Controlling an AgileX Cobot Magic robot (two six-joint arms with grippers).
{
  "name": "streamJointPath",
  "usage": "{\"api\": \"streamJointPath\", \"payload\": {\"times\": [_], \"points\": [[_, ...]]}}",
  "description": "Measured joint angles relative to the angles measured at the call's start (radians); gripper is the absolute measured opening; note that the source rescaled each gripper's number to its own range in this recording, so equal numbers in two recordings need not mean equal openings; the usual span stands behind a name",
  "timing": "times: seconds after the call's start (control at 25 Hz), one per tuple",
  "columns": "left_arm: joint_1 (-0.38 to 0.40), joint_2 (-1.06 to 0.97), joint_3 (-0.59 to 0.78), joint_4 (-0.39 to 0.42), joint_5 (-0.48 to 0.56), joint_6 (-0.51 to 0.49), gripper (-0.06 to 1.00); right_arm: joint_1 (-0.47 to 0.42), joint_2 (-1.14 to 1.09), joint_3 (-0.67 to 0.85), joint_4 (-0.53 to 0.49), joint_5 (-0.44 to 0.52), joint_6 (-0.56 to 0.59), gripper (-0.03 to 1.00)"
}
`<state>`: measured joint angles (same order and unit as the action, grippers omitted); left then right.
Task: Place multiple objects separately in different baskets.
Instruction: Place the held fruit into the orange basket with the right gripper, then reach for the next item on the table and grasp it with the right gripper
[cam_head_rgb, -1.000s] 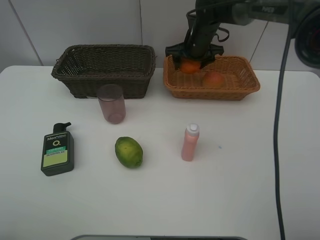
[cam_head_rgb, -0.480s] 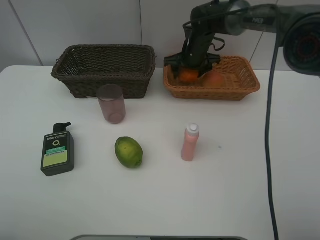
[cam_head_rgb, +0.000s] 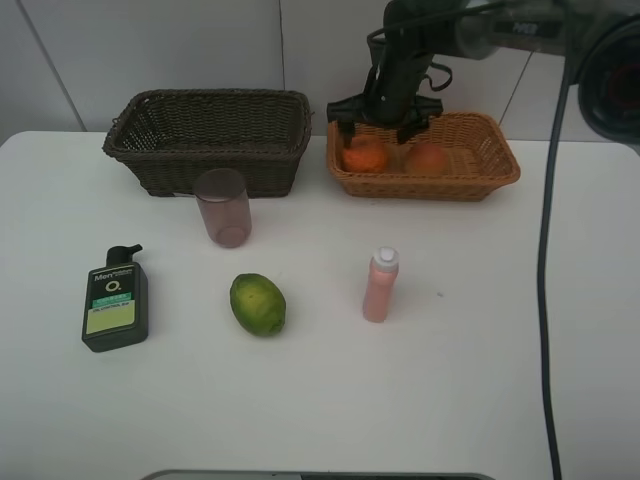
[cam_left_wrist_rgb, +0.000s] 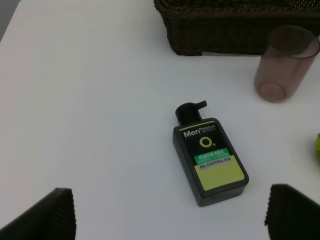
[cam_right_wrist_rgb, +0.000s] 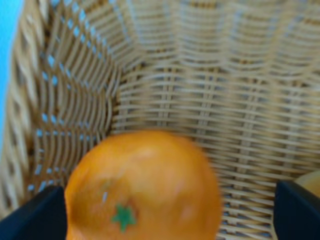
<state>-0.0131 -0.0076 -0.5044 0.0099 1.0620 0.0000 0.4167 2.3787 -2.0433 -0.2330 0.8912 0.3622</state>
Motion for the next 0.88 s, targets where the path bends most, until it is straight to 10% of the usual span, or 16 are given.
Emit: {"api": "streamJointPath", "payload": {"times": [0.44, 0.88], "points": [[0.000, 0.000, 0.000, 0.000, 0.000, 0.000, 0.97, 0.027, -0.165, 0.066, -0.008, 0.164, 0.020, 0.87], [0.000, 0.000, 0.000, 0.000, 0.000, 0.000, 0.97, 0.078, -0.525, 0.581, 0.077, 0.020, 0.040, 0.98]]}}
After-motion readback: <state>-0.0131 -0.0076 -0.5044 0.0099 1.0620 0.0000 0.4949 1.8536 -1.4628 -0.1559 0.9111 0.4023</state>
